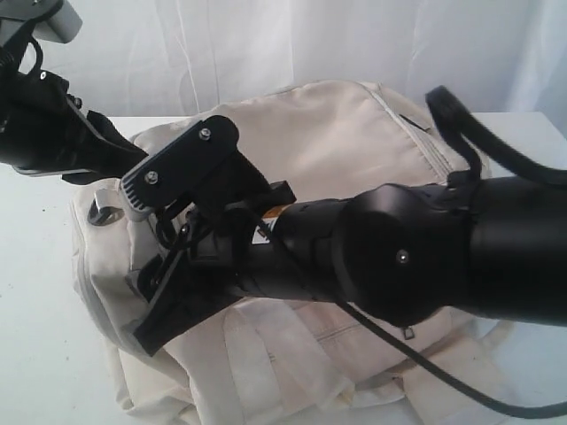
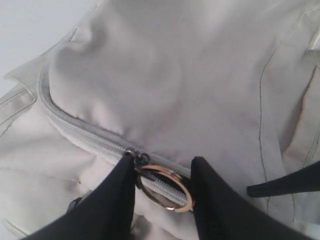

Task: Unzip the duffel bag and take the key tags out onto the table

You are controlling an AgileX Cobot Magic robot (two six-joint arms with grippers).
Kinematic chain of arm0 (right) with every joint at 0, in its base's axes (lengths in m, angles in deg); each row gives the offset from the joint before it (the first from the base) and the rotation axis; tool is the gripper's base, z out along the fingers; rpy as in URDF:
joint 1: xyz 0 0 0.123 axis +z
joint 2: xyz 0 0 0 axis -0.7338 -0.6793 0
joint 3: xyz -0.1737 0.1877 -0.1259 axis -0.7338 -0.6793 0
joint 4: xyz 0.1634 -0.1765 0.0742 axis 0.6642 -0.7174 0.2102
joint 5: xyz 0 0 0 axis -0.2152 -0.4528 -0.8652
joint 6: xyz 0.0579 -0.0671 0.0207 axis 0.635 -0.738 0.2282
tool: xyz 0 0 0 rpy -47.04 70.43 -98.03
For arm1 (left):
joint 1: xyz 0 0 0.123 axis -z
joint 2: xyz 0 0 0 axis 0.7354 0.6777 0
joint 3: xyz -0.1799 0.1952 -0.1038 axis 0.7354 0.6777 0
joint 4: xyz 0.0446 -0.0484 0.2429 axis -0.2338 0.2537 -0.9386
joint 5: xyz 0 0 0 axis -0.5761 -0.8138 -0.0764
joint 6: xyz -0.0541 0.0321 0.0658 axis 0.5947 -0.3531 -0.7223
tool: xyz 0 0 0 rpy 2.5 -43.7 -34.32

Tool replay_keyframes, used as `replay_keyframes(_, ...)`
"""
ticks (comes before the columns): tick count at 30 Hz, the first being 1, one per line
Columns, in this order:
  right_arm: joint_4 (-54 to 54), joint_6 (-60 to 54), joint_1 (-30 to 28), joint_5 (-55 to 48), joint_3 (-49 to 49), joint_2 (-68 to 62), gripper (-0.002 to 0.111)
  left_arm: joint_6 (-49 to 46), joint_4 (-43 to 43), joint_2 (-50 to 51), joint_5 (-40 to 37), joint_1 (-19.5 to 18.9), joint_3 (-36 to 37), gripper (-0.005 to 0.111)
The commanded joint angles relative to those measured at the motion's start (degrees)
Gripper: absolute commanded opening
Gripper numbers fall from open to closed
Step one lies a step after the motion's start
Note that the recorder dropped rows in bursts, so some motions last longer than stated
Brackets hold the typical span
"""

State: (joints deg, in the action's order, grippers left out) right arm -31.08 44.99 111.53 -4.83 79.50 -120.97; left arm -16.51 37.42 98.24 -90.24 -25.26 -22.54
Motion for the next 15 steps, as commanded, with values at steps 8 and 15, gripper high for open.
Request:
replay_keyframes(8, 0.34, -0.50, 0.23, -0.58, 0.12, -2.60, 0.014, -0.32, 0.58, -0.46, -0.92, -0.12, -0.55, 0.000)
replay_keyframes(15, 0.34, 0.32, 0.23, -8.35, 0.12, -2.60, 0.000, -0.32, -1.73, -0.46, 1.97, -0.12, -0.55, 0.000)
